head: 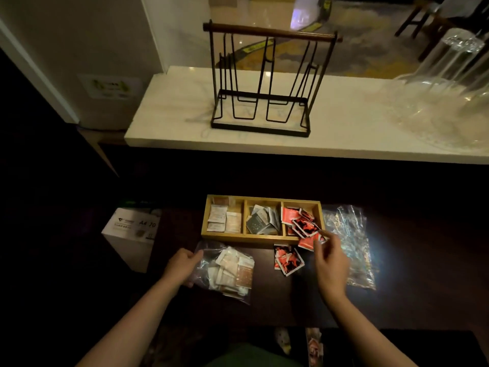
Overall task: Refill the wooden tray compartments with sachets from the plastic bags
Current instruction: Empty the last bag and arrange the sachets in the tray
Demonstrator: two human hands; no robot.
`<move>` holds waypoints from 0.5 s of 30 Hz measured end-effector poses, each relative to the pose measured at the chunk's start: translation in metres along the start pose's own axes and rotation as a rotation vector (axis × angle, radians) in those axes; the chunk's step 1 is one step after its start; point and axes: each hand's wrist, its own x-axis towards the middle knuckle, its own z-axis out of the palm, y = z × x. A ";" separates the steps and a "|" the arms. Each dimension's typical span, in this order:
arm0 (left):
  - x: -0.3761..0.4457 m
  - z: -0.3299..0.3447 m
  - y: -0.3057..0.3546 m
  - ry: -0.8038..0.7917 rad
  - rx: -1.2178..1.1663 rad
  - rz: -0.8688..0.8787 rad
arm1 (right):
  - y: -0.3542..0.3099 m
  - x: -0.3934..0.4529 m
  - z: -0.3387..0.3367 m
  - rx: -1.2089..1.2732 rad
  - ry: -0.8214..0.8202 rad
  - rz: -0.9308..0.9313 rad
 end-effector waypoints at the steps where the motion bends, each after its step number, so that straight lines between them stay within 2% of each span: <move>1: -0.002 0.000 0.000 -0.015 -0.137 -0.019 | -0.006 -0.004 0.009 -0.006 -0.092 -0.039; 4: -0.009 -0.003 0.004 -0.089 -0.426 -0.084 | -0.025 -0.014 0.032 -0.011 -0.324 -0.137; 7: -0.010 -0.004 0.009 -0.115 -0.536 -0.100 | -0.048 -0.024 0.051 0.008 -0.526 -0.245; 10: -0.018 -0.003 0.014 -0.207 -0.629 -0.137 | -0.072 -0.032 0.066 0.018 -0.700 -0.325; 12: -0.025 0.000 0.018 -0.277 -0.660 -0.102 | -0.084 -0.034 0.072 0.054 -0.743 -0.326; 15: -0.037 0.007 0.027 -0.338 -0.638 0.008 | -0.096 -0.032 0.077 0.087 -0.707 -0.312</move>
